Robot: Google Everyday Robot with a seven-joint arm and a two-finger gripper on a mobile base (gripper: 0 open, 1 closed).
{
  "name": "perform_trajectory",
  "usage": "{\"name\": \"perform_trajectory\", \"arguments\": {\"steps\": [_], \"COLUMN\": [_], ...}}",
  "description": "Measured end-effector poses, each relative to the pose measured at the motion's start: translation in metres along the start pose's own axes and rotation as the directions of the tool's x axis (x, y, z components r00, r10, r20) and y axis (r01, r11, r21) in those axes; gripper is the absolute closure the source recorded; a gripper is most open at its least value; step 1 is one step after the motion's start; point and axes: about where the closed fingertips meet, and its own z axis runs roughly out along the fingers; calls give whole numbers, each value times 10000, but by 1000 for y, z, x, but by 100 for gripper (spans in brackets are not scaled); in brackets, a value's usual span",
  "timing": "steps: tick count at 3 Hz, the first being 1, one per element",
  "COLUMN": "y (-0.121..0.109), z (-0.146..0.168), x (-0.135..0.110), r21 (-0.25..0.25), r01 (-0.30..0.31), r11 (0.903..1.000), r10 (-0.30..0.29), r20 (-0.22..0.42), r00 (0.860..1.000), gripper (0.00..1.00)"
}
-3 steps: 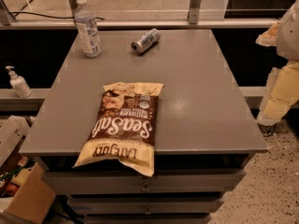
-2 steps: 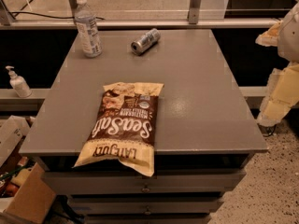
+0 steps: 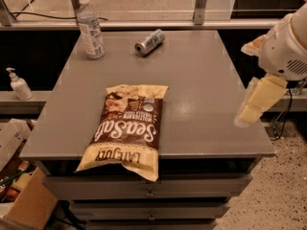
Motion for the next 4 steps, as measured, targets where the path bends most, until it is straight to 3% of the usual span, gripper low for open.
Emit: {"name": "perform_trajectory", "arguments": {"steps": [1, 2, 3, 4], "y": [-18, -48, -79, -106], "z": [37, 72, 98, 121], "x": [-23, -60, -105, -155], "r21": [226, 589, 946, 999], "r01": [-188, -495, -666, -957], "r11": [9996, 9970, 9933, 9904], "r10": [168, 369, 344, 462], "r20": [877, 1992, 3078, 4129], "r00": [9960, 9793, 9508, 9096], "gripper": [0, 0, 0, 0]}}
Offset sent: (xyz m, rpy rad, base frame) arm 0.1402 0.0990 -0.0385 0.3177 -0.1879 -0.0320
